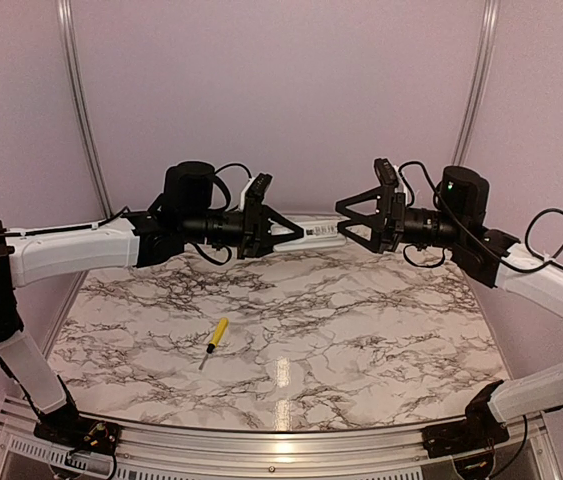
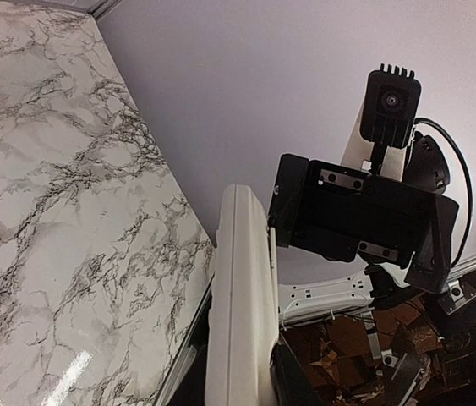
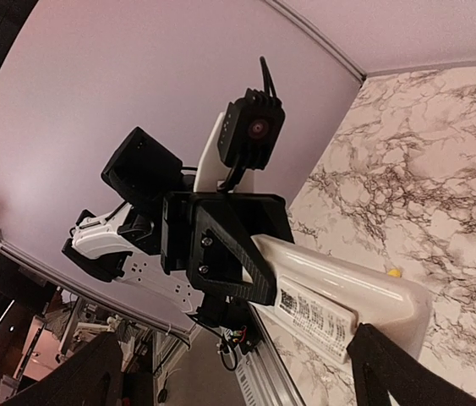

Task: Unload the batteries from the remote control

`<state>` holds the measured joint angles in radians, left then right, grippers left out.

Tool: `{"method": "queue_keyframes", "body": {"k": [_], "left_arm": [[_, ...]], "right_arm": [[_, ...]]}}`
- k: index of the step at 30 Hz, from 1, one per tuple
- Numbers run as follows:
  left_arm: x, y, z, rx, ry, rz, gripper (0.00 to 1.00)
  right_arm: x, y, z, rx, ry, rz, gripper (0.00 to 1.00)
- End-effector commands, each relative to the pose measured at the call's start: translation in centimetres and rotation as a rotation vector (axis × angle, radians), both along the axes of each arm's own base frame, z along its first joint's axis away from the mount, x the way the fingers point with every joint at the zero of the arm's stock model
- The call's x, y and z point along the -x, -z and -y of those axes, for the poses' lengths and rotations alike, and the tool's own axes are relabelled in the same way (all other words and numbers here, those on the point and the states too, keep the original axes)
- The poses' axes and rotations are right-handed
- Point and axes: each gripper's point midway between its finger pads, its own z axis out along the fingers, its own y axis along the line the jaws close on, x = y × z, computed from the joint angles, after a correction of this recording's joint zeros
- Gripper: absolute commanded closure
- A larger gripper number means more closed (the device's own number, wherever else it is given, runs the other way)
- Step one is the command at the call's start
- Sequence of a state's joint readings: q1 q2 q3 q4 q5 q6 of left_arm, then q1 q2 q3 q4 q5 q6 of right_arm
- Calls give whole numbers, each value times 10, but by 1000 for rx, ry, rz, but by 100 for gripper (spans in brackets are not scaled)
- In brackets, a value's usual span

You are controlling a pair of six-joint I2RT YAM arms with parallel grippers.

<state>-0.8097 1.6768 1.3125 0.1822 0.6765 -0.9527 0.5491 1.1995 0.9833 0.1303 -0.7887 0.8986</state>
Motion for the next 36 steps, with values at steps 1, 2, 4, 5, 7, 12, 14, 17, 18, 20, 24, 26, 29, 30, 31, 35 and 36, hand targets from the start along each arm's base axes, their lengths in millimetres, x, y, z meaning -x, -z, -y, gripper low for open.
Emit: {"method": "queue_keyframes", "body": {"k": [1, 2, 4, 5, 7, 12, 14, 17, 18, 20, 24, 26, 29, 30, 31, 35, 36], "left_arm": [[28, -51, 10, 151, 91, 161, 100], [27, -50, 10, 150, 90, 158, 100], [26, -49, 12, 152, 88, 157, 100], [26, -49, 12, 154, 88, 157, 100], [24, -46, 13, 150, 86, 155, 100], [21, -38, 15, 138, 77, 146, 100], [20, -36, 15, 135, 73, 144, 100], [18, -34, 15, 131, 68, 143, 100], [18, -33, 15, 129, 67, 141, 100], [17, -31, 15, 125, 64, 136, 100], [15, -26, 15, 112, 54, 131, 100], [14, -22, 15, 101, 50, 126, 100], [13, -20, 15, 94, 44, 123, 100], [13, -18, 14, 91, 41, 122, 100], [13, -17, 14, 87, 39, 119, 100], [11, -9, 13, 64, 27, 114, 100], [11, -7, 12, 60, 23, 112, 100]], "right_arm": [[29, 14, -18, 4, -172, -68, 8], [29, 14, -18, 5, -175, -69, 8], [29, 13, -18, 4, -178, -66, 8], [29, 13, -18, 4, -180, -64, 8], [29, 13, -19, 6, -183, -65, 8], [28, 12, -20, 15, -186, -60, 8], [28, 12, -20, 19, -186, -59, 8], [27, 11, -20, 22, -186, -55, 8], [27, 11, -20, 22, -187, -52, 8], [26, 10, -19, 23, -186, -54, 8], [27, 9, -19, 24, -189, -52, 8], [27, 8, -19, 23, -189, -48, 8], [28, 6, -19, 22, -190, -46, 8], [28, 6, -18, 22, -189, -46, 8], [28, 5, -18, 22, -189, -44, 8], [29, 4, -17, 21, -183, -40, 8], [29, 3, -17, 21, -182, -40, 8]]}}
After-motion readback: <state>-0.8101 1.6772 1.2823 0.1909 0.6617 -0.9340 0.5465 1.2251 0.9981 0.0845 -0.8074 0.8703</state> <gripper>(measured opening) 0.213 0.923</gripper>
